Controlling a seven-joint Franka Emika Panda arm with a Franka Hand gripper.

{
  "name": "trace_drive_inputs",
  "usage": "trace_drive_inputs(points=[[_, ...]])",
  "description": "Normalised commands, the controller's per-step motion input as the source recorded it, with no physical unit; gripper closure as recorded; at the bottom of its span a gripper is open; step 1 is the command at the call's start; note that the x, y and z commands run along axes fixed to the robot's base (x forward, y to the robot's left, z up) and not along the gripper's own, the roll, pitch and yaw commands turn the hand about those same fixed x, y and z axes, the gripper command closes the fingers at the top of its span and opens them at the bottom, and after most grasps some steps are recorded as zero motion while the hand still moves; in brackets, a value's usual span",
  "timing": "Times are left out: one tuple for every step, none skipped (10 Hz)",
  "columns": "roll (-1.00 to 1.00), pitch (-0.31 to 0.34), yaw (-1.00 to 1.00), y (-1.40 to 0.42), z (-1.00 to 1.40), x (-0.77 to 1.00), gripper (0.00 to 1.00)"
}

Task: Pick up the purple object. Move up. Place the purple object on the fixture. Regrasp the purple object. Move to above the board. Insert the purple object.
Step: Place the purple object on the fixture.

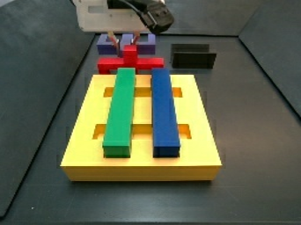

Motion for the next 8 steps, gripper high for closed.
trace_drive_inputs(points=[[0.0,0.0,0.0,0.05,0.0,0.0,1.0],[-0.02,0.011,0.03,0.25,0.0,0.17,1.0],[-0.08,0.066,0.0,0.34,0.02,0.45,1.0],[-0.4,0.129,0.0,0.53,0.18,0.63,1.0],[-0.59,0.054,0.0,0.43,0.23,0.8,1.0],[-0.71,0.0,-0.03,0.33,0.25,0.83,1.0],[-0.81,-0.02,-0.03,0.27,0.26,0.8,1.0],[-0.83,-0.057,-0.07,0.21,0.25,0.81,1.0]])
